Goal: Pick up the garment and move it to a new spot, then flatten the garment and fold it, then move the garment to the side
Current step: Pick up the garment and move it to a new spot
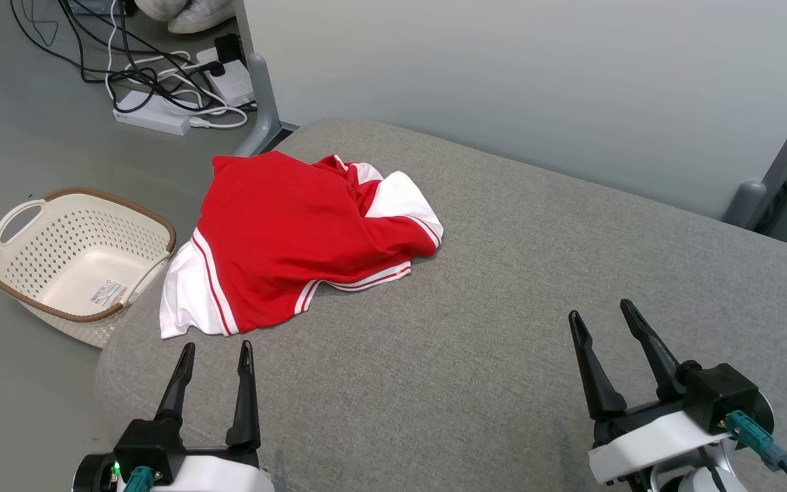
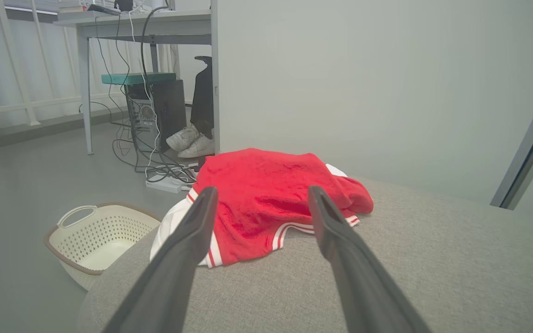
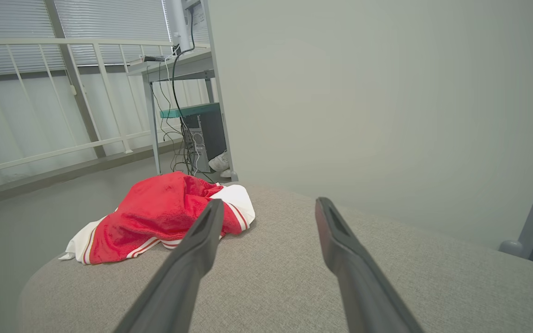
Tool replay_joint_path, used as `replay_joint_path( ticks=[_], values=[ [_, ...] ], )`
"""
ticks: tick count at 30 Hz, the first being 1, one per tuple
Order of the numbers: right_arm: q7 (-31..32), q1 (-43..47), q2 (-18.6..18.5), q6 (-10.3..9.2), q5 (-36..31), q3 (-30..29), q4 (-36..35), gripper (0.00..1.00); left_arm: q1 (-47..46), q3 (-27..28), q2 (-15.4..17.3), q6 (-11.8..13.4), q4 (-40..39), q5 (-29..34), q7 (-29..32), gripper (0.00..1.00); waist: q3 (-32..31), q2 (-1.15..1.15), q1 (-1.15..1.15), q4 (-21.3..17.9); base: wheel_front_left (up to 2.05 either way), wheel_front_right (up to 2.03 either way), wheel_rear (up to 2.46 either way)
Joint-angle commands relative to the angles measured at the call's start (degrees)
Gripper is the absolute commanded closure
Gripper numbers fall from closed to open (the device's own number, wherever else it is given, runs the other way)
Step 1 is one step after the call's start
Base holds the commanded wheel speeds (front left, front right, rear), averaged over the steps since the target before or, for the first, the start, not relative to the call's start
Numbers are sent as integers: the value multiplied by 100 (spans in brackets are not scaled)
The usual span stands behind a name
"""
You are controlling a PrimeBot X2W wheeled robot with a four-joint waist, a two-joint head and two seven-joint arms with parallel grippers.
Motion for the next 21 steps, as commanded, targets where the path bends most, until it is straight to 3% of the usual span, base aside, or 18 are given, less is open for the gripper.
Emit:
replay_joint_path(
  ticks=[1,11,18,21],
  values=[
    [-27,-34,-46,1,15,-18,12,0,7,16,20,1,15,17,-4,0,-3,0,0,-8,0,0,0],
    [-27,-85,-47,1,-253,-200,-153,0,-288,109,17,-54,143,-186,-4,0,383,0,0,-201,0,0,0],
    [-27,-518,-48,1,-702,-300,-351,0,-1236,331,38,-423,435,-222,-3,0,1226,0,0,-571,0,0,0],
    [-27,-731,-60,1,-822,-269,-454,0,-1826,469,200,-608,860,-262,4,0,1562,0,0,-777,0,0,0]
  ],
)
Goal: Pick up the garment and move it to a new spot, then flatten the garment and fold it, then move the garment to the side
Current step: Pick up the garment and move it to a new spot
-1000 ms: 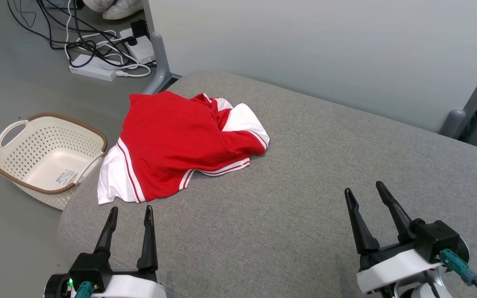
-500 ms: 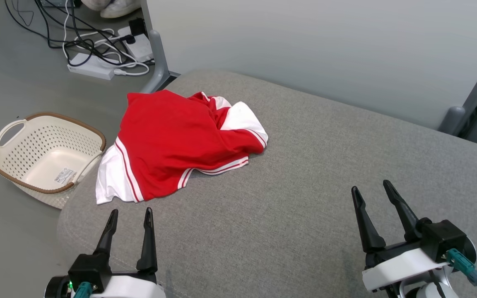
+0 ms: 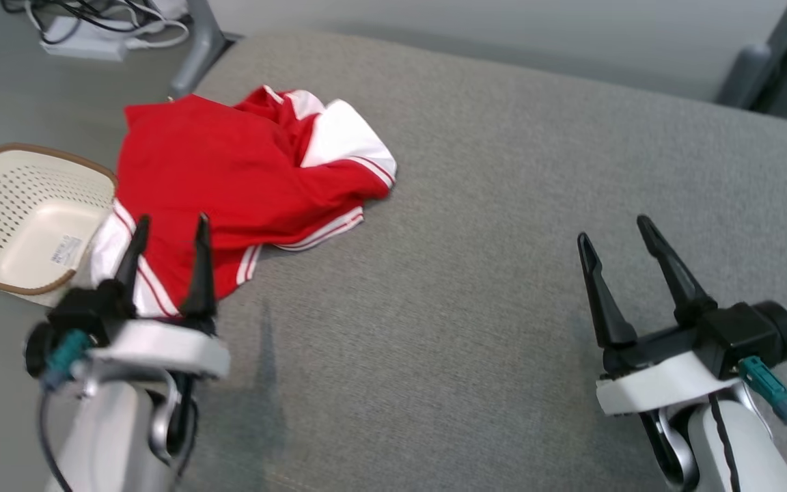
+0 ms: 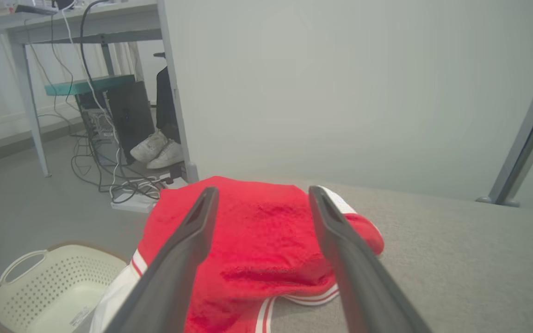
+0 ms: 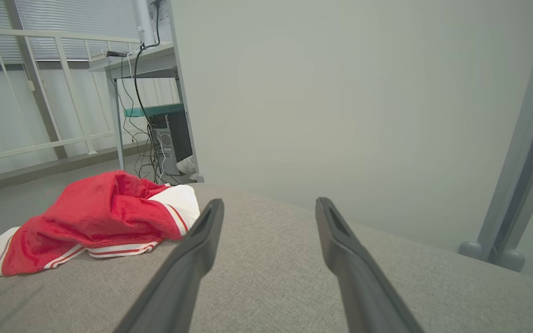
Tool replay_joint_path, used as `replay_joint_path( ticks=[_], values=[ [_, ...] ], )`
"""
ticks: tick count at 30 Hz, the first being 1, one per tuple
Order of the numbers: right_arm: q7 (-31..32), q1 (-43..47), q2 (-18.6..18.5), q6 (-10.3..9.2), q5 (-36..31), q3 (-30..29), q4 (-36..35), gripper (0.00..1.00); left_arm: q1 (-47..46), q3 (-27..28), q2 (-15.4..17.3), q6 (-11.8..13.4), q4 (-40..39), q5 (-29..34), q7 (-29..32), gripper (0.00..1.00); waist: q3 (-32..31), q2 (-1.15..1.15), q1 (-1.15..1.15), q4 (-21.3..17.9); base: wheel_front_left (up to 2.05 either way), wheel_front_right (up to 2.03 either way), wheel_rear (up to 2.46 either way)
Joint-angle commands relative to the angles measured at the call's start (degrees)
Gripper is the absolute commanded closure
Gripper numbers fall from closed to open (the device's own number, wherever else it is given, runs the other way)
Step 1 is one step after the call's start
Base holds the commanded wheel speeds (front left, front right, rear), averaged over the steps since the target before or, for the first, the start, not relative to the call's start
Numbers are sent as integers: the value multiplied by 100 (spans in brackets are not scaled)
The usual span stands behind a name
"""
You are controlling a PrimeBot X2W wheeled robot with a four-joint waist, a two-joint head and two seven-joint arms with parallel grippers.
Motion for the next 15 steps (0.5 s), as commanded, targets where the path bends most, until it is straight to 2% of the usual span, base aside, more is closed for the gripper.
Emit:
replay_joint_path(
  ticks=[1,2,6,15],
  values=[
    [-27,-174,-62,1,-57,20,-80,0,-449,105,162,-109,288,-104,49,0,533,0,0,-404,0,0,0],
    [-26,-290,-83,1,-108,77,-132,0,-942,281,304,-213,591,-304,291,0,712,0,0,-546,0,0,0],
    [-27,-440,-120,1,-125,125,-220,0,-1804,521,681,-390,1126,-677,1107,0,1013,0,0,-762,0,0,0],
    [-27,-633,-161,1,-51,139,-295,0,-2849,639,1245,-495,1884,-1067,2730,0,1421,0,0,-1052,0,0,0]
  ],
)
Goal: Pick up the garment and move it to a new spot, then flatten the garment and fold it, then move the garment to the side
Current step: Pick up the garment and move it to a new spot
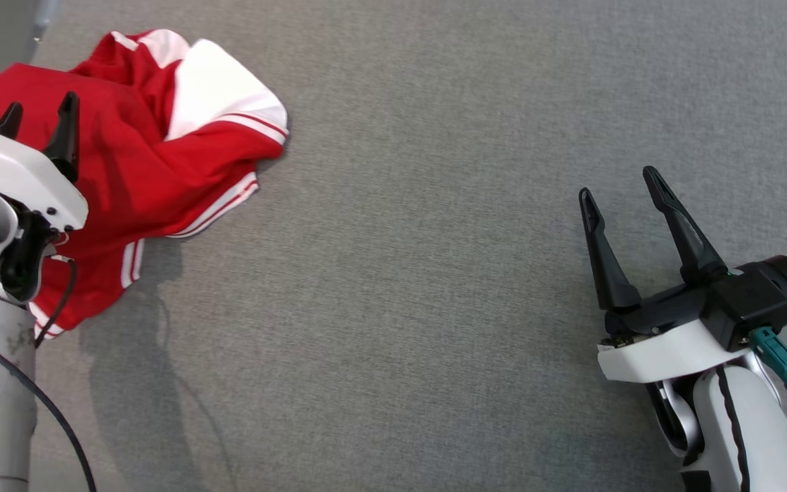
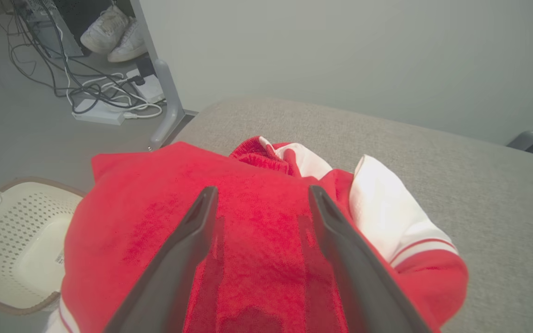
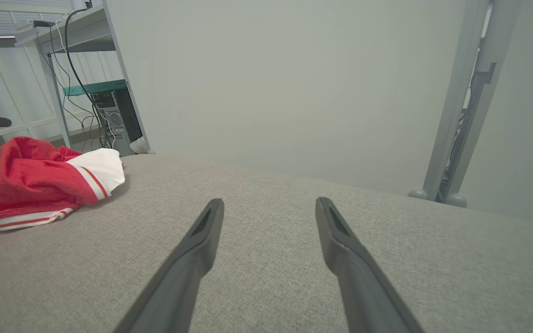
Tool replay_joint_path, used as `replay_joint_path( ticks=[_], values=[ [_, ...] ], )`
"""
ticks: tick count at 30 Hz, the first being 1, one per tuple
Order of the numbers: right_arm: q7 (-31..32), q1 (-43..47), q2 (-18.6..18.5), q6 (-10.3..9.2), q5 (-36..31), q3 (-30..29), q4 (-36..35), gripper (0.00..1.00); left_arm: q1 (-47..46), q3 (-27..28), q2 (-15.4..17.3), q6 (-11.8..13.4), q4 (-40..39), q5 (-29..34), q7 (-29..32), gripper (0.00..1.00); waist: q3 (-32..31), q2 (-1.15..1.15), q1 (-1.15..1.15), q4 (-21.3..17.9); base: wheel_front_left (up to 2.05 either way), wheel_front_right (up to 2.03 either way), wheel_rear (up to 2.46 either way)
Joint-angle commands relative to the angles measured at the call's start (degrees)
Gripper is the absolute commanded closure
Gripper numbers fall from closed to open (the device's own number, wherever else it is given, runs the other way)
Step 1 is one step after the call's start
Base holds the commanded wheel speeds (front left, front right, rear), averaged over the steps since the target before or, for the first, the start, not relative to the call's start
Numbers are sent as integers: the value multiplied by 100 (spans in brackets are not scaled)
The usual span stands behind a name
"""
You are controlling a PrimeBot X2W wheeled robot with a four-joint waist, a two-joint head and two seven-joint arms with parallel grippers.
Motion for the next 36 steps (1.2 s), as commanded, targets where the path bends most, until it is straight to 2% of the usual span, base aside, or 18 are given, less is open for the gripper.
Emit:
replay_joint_path(
  ticks=[1,5,12,21,22,23,29,36],
  values=[
    [-27,-80,-39,1,36,-12,-32,0,-144,29,74,-9,81,-55,137,0,152,0,0,-145,0,0,0],
    [-27,-115,-59,1,25,35,-11,0,-381,-57,273,-46,406,-118,801,0,261,0,0,-236,0,0,0],
    [-27,-88,-38,1,-5,-11,-19,0,-627,-225,451,-1,740,-85,1606,0,377,0,0,-308,0,0,0],
    [-27,-73,-12,1,21,-27,5,0,-616,-292,519,119,899,-134,2093,0,436,0,0,-358,0,0,0],
    [-27,-71,-10,1,21,-28,9,0,-606,-303,505,108,906,-160,2128,65,433,0,0,-361,0,0,0],
    [-27,-68,-9,1,22,-30,14,0,-605,-298,499,100,899,-184,2144,100,428,0,0,-363,0,0,0],
    [-27,-52,-4,1,28,-59,64,0,-546,-300,507,140,830,-204,2087,100,352,0,0,-365,0,0,0],
    [-27,58,17,1,60,-62,155,0,-490,-295,509,212,670,-149,1675,100,35,0,0,-324,0,0,0]
  ],
)
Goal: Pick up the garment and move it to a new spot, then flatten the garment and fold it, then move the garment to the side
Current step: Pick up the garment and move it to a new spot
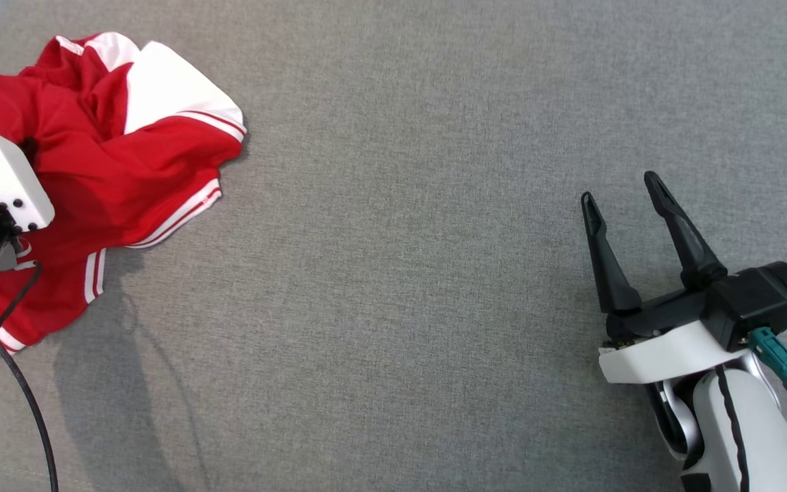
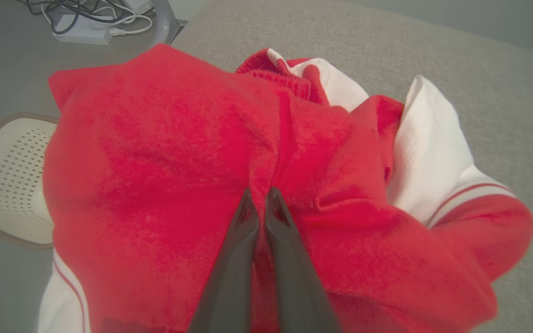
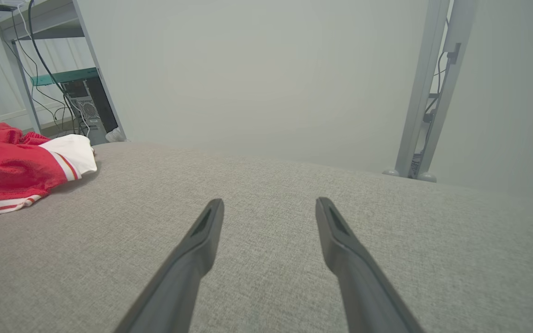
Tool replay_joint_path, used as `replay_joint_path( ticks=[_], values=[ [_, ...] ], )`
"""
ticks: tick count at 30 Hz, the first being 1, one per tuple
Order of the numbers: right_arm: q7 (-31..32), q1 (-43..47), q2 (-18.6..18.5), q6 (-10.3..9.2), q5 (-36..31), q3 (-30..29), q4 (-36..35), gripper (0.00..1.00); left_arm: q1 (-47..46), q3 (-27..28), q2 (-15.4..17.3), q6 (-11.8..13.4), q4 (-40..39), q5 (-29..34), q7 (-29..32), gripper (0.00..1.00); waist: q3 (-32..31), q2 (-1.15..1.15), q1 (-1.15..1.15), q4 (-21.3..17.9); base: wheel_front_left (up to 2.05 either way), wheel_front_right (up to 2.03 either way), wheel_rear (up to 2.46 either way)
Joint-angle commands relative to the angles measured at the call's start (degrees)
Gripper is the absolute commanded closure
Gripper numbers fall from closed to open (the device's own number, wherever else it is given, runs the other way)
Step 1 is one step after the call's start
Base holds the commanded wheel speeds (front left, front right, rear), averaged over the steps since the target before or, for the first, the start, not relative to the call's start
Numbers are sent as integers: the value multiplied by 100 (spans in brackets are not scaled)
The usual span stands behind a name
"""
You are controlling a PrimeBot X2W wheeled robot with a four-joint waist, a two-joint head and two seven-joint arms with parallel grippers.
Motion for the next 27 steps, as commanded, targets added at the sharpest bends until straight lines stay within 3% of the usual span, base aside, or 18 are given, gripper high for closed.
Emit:
replay_joint_path(
  ticks=[1,9,27],
  values=[
    [-27,71,-2,1,22,-3,36,0,24,22,41,37,-66,39,-112,100,-150,0,0,27,0,0,0],
    [-27,250,41,1,115,-6,123,0,140,63,47,95,-426,85,-664,100,-675,0,0,86,0,0,0],
    [-26,665,67,1,485,51,225,0,482,291,-139,160,-2261,-71,-1987,100,-1675,0,0,8,0,0,0]
  ],
)
